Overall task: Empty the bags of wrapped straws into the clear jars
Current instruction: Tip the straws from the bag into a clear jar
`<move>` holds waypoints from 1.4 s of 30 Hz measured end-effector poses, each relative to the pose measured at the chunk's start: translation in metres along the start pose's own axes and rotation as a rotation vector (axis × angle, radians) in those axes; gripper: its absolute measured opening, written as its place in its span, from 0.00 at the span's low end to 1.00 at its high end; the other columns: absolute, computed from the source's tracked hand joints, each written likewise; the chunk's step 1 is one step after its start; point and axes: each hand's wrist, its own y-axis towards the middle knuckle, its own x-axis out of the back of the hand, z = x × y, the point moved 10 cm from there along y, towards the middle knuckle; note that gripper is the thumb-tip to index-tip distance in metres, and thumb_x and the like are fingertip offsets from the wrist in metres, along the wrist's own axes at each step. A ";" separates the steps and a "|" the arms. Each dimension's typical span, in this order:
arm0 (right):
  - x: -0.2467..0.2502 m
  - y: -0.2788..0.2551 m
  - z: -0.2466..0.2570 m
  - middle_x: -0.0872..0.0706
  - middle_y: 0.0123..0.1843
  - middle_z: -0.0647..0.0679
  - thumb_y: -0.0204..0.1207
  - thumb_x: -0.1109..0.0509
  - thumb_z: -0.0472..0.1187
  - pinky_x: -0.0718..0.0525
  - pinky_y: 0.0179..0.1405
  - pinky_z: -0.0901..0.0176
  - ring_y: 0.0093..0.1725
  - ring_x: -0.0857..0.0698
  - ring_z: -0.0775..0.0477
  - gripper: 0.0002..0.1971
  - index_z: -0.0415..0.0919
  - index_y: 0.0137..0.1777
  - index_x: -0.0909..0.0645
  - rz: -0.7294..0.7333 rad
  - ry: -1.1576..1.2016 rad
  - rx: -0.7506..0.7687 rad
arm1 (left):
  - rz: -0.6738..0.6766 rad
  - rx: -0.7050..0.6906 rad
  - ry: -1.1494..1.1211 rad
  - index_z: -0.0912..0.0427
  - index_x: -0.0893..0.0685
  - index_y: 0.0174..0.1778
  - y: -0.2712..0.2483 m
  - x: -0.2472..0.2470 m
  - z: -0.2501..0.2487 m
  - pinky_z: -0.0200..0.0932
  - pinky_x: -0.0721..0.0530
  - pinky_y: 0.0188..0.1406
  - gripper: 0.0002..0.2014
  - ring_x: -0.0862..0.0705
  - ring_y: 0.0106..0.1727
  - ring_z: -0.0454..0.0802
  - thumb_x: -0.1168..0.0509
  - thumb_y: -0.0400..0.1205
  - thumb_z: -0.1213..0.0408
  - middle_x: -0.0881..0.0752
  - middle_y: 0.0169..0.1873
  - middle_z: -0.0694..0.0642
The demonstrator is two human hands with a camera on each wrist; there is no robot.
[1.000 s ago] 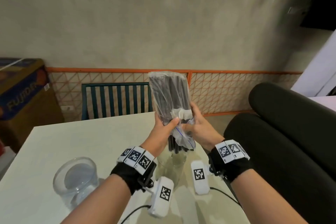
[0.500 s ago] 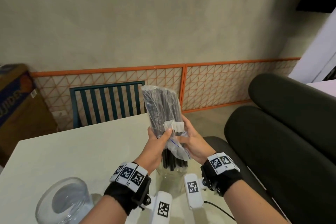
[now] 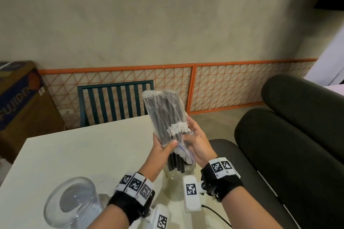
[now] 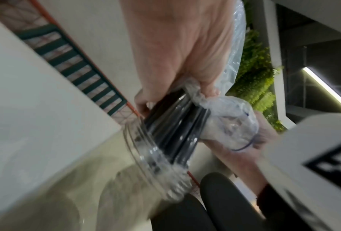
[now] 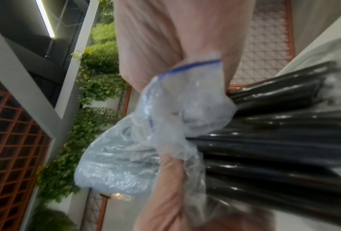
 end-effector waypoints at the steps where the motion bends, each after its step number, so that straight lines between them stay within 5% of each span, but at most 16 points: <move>1: 0.003 -0.001 -0.004 0.23 0.71 0.40 0.71 0.40 0.17 0.23 0.67 0.34 0.66 0.18 0.34 0.37 0.47 0.77 0.32 0.006 0.033 -0.010 | -0.023 -0.003 0.012 0.41 0.42 0.69 -0.002 -0.003 0.003 0.50 0.20 0.67 0.27 0.21 0.66 0.48 0.36 0.81 0.65 0.23 0.67 0.50; 5: 0.008 -0.009 -0.007 0.17 0.65 0.37 0.72 0.45 0.18 0.19 0.65 0.36 0.61 0.15 0.34 0.33 0.44 0.75 0.31 0.050 0.092 -0.032 | -0.015 -0.032 0.153 0.40 0.44 0.67 -0.001 -0.013 0.004 0.48 0.25 0.70 0.27 0.24 0.68 0.49 0.35 0.81 0.62 0.26 0.68 0.52; 9: 0.013 -0.020 -0.010 0.18 0.67 0.35 0.68 0.38 0.30 0.20 0.66 0.42 0.64 0.17 0.37 0.31 0.45 0.74 0.31 0.154 -0.096 -0.079 | 0.004 -0.018 0.317 0.32 0.45 0.68 0.000 -0.013 0.012 0.58 0.28 0.72 0.33 0.27 0.70 0.51 0.34 0.70 0.43 0.27 0.68 0.51; 12: 0.018 -0.027 -0.007 0.19 0.69 0.39 0.70 0.30 0.33 0.23 0.71 0.45 0.67 0.18 0.42 0.33 0.46 0.75 0.35 0.209 -0.333 -0.105 | 0.038 0.027 0.363 0.26 0.43 0.59 0.002 -0.011 0.021 0.61 0.27 0.70 0.31 0.22 0.67 0.52 0.34 0.64 0.35 0.22 0.63 0.45; 14: 0.020 -0.030 -0.001 0.19 0.69 0.45 0.72 0.25 0.34 0.20 0.68 0.54 0.67 0.17 0.50 0.35 0.46 0.76 0.37 0.219 -0.480 -0.088 | 0.087 0.026 0.343 0.28 0.39 0.55 0.000 -0.016 0.017 0.53 0.22 0.67 0.28 0.19 0.64 0.46 0.30 0.65 0.38 0.20 0.59 0.39; 17: 0.019 -0.034 0.008 0.19 0.70 0.47 0.73 0.25 0.34 0.19 0.66 0.57 0.68 0.18 0.51 0.35 0.48 0.77 0.38 0.240 -0.551 -0.052 | 0.215 0.031 0.307 0.38 0.39 0.61 -0.005 -0.022 0.006 0.27 0.19 0.51 0.27 0.21 0.58 0.31 0.29 0.76 0.58 0.24 0.57 0.36; 22: 0.025 -0.047 0.007 0.21 0.72 0.45 0.71 0.27 0.37 0.24 0.72 0.48 0.71 0.20 0.50 0.38 0.45 0.79 0.41 0.229 -0.585 -0.026 | 0.325 0.043 0.410 0.44 0.44 0.73 -0.006 -0.020 -0.004 0.21 0.23 0.48 0.33 0.23 0.59 0.31 0.31 0.78 0.60 0.25 0.59 0.36; 25: 0.022 -0.051 0.005 0.22 0.71 0.45 0.73 0.29 0.34 0.23 0.72 0.50 0.71 0.21 0.51 0.35 0.52 0.76 0.40 0.224 -0.646 -0.001 | 0.369 0.024 0.478 0.49 0.46 0.77 -0.012 -0.027 -0.004 0.27 0.27 0.62 0.36 0.27 0.71 0.40 0.31 0.78 0.58 0.27 0.67 0.41; 28: 0.017 -0.052 0.008 0.21 0.69 0.47 0.72 0.27 0.32 0.21 0.69 0.55 0.69 0.21 0.52 0.35 0.65 0.69 0.38 0.224 -0.768 0.030 | 0.418 -0.005 0.510 0.51 0.46 0.81 -0.023 -0.035 0.009 0.50 0.32 0.78 0.43 0.32 0.77 0.41 0.30 0.74 0.45 0.31 0.76 0.46; 30: 0.014 -0.054 0.013 0.21 0.68 0.49 0.69 0.25 0.31 0.19 0.63 0.60 0.67 0.20 0.52 0.38 0.65 0.69 0.38 0.235 -0.807 0.022 | 0.439 -0.019 0.440 0.50 0.44 0.80 -0.028 -0.040 0.003 0.47 0.28 0.75 0.44 0.29 0.75 0.40 0.28 0.72 0.47 0.29 0.75 0.47; 32: 0.011 -0.055 0.019 0.23 0.70 0.50 0.69 0.23 0.30 0.18 0.58 0.65 0.67 0.20 0.56 0.41 0.55 0.75 0.41 0.255 -0.779 0.007 | 0.423 -0.028 0.364 0.49 0.42 0.79 -0.027 -0.041 -0.012 0.40 0.24 0.70 0.45 0.25 0.72 0.38 0.25 0.70 0.50 0.26 0.73 0.47; 34: 0.009 -0.057 0.029 0.25 0.72 0.49 0.68 0.23 0.28 0.19 0.57 0.69 0.66 0.20 0.62 0.45 0.47 0.79 0.45 0.257 -0.738 0.014 | 0.373 -0.039 0.313 0.46 0.43 0.79 -0.021 -0.036 -0.025 0.45 0.24 0.71 0.49 0.24 0.72 0.40 0.22 0.66 0.49 0.26 0.73 0.47; 36: 0.005 -0.061 0.036 0.27 0.72 0.50 0.68 0.23 0.26 0.20 0.55 0.74 0.62 0.20 0.71 0.47 0.46 0.80 0.48 0.261 -0.713 0.023 | 0.337 -0.051 0.289 0.42 0.44 0.77 -0.020 -0.032 -0.036 0.48 0.23 0.70 0.50 0.24 0.71 0.41 0.20 0.64 0.49 0.26 0.72 0.46; 38: 0.004 -0.065 0.038 0.27 0.70 0.55 0.68 0.24 0.25 0.21 0.51 0.78 0.57 0.21 0.79 0.49 0.46 0.80 0.50 0.266 -0.693 0.017 | 0.312 -0.039 0.276 0.41 0.45 0.72 -0.021 -0.030 -0.042 0.40 0.21 0.64 0.49 0.24 0.68 0.39 0.20 0.63 0.53 0.26 0.69 0.44; 42: 0.003 -0.069 0.054 0.31 0.71 0.63 0.67 0.23 0.26 0.21 0.54 0.77 0.65 0.25 0.75 0.52 0.52 0.81 0.53 0.234 -0.680 0.078 | 0.252 -0.082 0.261 0.40 0.49 0.74 -0.026 -0.027 -0.066 0.27 0.23 0.50 0.49 0.23 0.62 0.36 0.22 0.66 0.59 0.25 0.66 0.46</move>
